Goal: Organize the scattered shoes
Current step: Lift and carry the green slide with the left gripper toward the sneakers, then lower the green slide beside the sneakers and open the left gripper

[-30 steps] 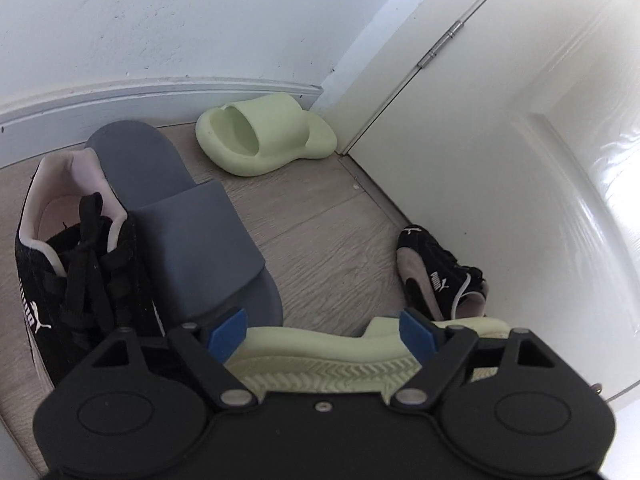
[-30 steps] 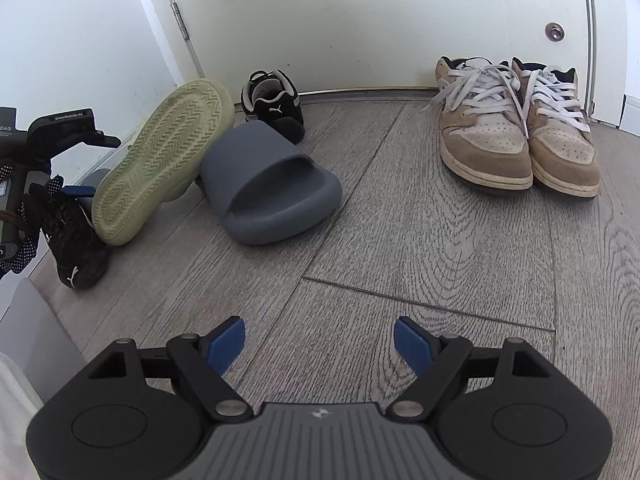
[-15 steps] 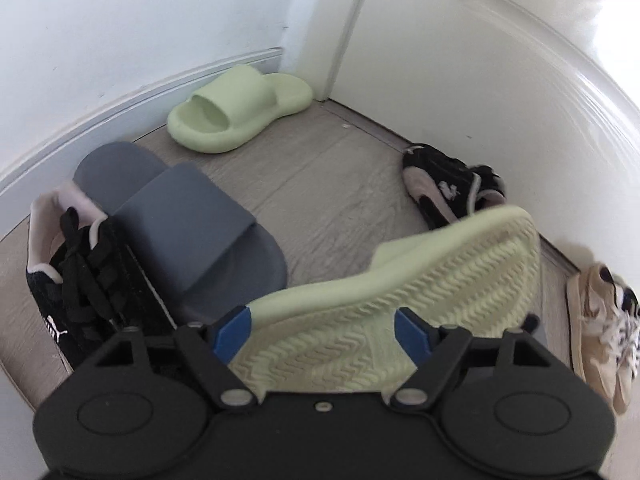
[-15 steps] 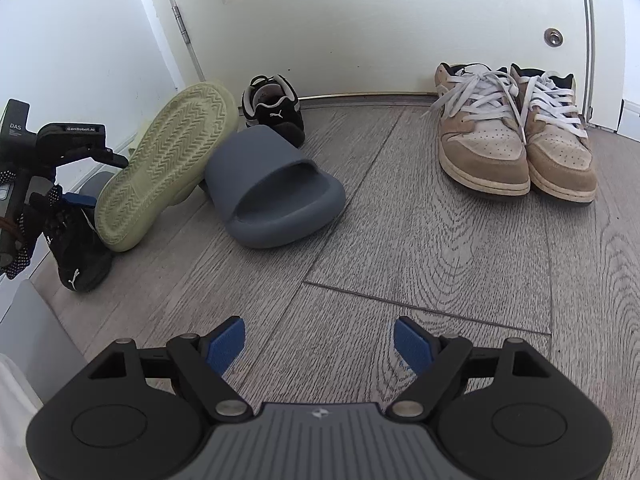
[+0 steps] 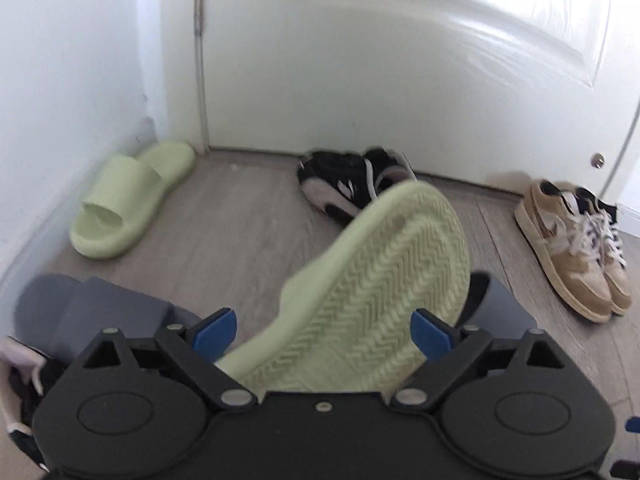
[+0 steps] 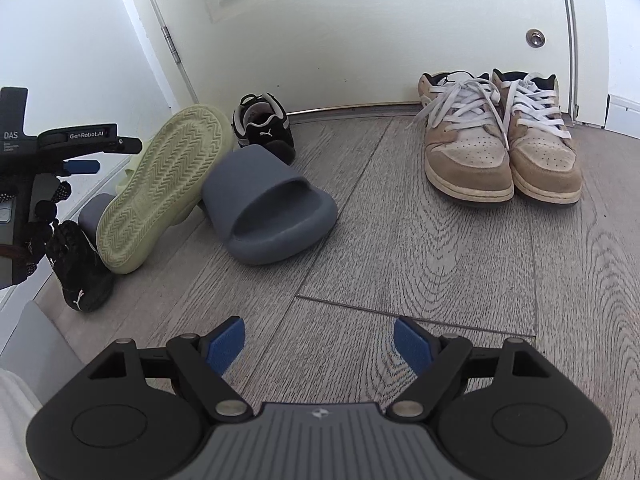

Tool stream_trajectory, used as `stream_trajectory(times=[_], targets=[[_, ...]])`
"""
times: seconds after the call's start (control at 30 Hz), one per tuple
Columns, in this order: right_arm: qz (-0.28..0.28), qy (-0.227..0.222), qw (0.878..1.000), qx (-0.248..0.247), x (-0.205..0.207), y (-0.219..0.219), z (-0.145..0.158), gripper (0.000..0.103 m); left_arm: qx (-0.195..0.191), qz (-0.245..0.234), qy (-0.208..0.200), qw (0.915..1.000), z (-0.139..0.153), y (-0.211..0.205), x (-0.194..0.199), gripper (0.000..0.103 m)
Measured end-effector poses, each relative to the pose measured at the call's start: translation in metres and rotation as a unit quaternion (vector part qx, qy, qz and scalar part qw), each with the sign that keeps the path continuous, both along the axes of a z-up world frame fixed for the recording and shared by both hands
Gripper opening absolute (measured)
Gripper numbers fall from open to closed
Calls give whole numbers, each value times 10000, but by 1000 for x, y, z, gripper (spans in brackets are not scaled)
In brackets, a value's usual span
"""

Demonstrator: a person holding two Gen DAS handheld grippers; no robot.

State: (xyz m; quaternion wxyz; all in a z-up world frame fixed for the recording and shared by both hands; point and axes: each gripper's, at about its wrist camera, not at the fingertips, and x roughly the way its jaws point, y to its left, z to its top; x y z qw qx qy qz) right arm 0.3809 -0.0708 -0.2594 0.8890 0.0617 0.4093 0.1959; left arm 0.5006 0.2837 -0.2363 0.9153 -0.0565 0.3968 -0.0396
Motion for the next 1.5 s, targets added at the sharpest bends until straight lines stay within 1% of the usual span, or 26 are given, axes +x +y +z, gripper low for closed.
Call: stream_trajectory(times=[0.17,0.23,0.27,0.33,0.37,0.4,0.47,0.53,0.63,0.67,0.73,0.83,0.97,1.0,1.07,1.13,1.17,1.2,1.27,1.33,1.37,1.43,1.5], targets=[[151,7,9998,-160,1,5,-4,83,72,-81,-28,9999,-4,-11,3,95],[162,40,9997,-161,2,6,-6,83,102,-112,-41,9999,-5,-16,4,93],[151,69,9998,-133,3,6,-7,83,118,-168,1,9998,-4,-17,3,90],[99,111,9999,-83,4,5,-8,83,67,-431,65,9990,1,-18,-2,83],[68,115,9999,-82,4,4,-8,83,15,-516,89,9986,3,-19,-5,77],[36,118,9999,-81,5,3,-8,83,-27,-624,111,9980,5,-23,-11,69],[-30,107,9999,-75,6,1,-8,83,-13,-822,132,9965,7,-32,-17,65],[-113,103,9999,-23,7,-2,-7,83,138,-1142,125,9933,7,-49,-22,65],[-169,111,9998,30,7,-5,-6,83,394,-1222,144,9916,0,-60,-21,67],[-179,111,9998,33,7,-6,-6,83,419,-1159,202,9922,-4,-58,-18,69],[-183,104,9998,36,6,-6,-5,83,280,-982,468,9937,-13,-50,-12,71],[-147,78,9999,34,6,-5,-3,83,-333,-894,753,9926,-19,-31,-5,72],[-92,69,9999,-8,8,-3,-5,83,-728,-934,832,9895,-29,-32,-1,71],[-76,67,9999,-28,8,-2,-5,83,-874,-922,820,9885,-30,-33,0,64],[-73,55,10000,-26,8,-2,-5,83,-1115,-865,811,9867,-29,-34,1,55],[-79,43,10000,-18,8,-3,-4,83,-1038,-814,752,9884,-20,-40,-4,48],[-105,30,9999,-13,7,-3,-4,83,-879,-835,686,9902,-14,-45,-7,37],[-142,17,9999,-11,7,-5,-3,83,-652,-867,600,9923,-5,-55,-11,31],[-258,-14,9997,28,8,-9,0,83,-199,-837,452,9953,10,-78,-20,30],[-441,-72,9989,153,8,-19,5,83,247,-809,297,9960,23,-104,-32,29],[-538,-103,9983,222,8,-24,9,83,379,-819,269,9956,26,-113,-37,29],[-705,-162,9968,338,7,-33,14,83,811,-683,304,9939,34,-141,-57,29],[-968,-278,9938,477,8,-49,23,83,1146,-531,289,9916,38,-160,-77,29]])
